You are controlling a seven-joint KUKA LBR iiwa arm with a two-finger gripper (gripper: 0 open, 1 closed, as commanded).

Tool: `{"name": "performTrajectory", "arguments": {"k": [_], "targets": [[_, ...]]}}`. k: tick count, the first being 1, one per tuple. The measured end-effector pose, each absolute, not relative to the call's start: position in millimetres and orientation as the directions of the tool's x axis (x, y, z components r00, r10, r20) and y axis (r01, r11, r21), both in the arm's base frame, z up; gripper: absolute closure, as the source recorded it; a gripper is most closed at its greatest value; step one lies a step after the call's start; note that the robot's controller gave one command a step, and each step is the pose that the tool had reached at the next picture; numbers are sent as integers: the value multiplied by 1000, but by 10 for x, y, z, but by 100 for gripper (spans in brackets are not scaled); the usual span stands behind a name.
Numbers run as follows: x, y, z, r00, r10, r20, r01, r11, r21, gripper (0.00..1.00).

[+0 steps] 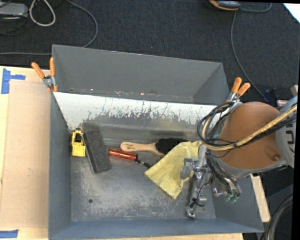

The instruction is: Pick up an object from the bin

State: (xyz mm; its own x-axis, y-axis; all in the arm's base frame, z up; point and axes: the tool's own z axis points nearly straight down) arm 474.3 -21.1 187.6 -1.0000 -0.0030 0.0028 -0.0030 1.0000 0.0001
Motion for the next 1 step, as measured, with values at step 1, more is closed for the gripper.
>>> {"name": "performTrajectory", "arguments": {"k": [1], "targets": [[4743,-211,1876,-1000,-3,3,-3,1000,0,0]]}}
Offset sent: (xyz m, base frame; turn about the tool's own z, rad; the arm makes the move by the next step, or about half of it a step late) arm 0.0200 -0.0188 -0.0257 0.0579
